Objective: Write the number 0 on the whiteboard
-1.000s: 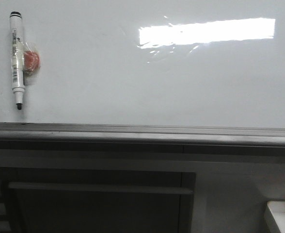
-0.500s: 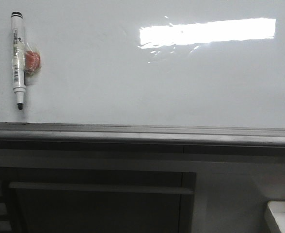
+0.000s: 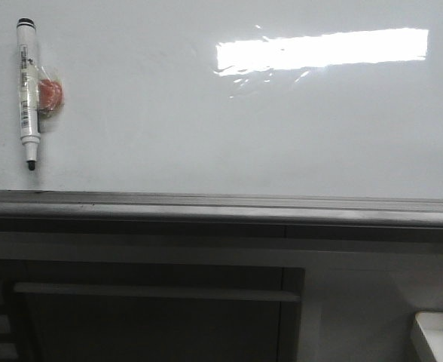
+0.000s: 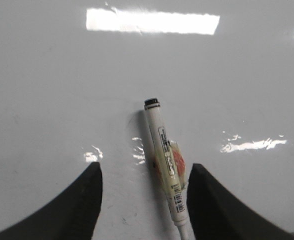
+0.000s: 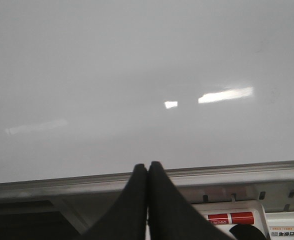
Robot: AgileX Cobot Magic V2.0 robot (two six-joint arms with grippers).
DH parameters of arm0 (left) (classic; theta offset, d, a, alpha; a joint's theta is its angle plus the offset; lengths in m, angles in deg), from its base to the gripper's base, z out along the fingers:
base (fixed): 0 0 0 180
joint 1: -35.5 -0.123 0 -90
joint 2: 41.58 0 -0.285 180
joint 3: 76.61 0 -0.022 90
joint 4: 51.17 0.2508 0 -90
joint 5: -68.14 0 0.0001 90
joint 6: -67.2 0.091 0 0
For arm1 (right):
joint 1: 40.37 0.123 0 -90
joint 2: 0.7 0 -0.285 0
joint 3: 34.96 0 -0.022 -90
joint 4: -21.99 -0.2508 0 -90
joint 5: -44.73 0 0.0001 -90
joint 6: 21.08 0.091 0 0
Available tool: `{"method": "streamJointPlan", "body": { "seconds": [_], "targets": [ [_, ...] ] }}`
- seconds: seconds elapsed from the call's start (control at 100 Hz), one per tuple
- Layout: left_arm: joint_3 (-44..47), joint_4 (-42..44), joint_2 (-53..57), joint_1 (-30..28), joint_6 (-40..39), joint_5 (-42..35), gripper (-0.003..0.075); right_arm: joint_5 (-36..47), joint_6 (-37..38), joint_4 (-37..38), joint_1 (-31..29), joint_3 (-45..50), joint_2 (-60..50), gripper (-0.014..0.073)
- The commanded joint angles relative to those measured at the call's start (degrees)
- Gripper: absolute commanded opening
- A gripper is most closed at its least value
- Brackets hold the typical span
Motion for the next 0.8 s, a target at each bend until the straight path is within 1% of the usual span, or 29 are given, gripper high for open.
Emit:
{"method": "streamJointPlan", "body": {
  "seconds": [0.0,0.23,0.47,0.56,0.74,0.76,0.79],
  "targets": [
    [-1.55,-1.77,-5.06,2.88,-0.63,-8.80,0.0347,4.13,-1.47,-0.47,-0.07,-1.41,1.02,-0.0050],
    [-1.55,-3.23,-18.63,9.55,-0.63,-19.78,0.0347,3.91,-3.09,-1.22,0.68,-1.41,1.02,-0.0050],
    [-1.55,-8.35,-30.04,13.63,-0.63,-29.94,0.0347,3.91,-3.28,-1.22,1.89,-1.41,1.02,-0.0050],
    [-1.55,-12.39,-32.50,14.74,-0.63,-31.93,0.0347,3.91,-3.28,-1.22,1.89,-1.41,1.02,-0.0050],
    [-1.55,-13.09,-35.18,16.41,-0.63,-34.13,0.0344,3.91,-3.28,-1.22,1.89,-1.41,1.02,-0.0050],
    [-1.55,-13.23,-35.35,16.42,-0.81,-34.43,0.0339,3.91,-3.28,-1.22,1.89,-1.41,1.02,-0.0050],
    [-1.55,-13.70,-35.60,16.69,-1.01,-34.82,0.0310,3.91,-3.28,-1.22,1.89,-1.41,1.02,-0.0050]
  ]
}}
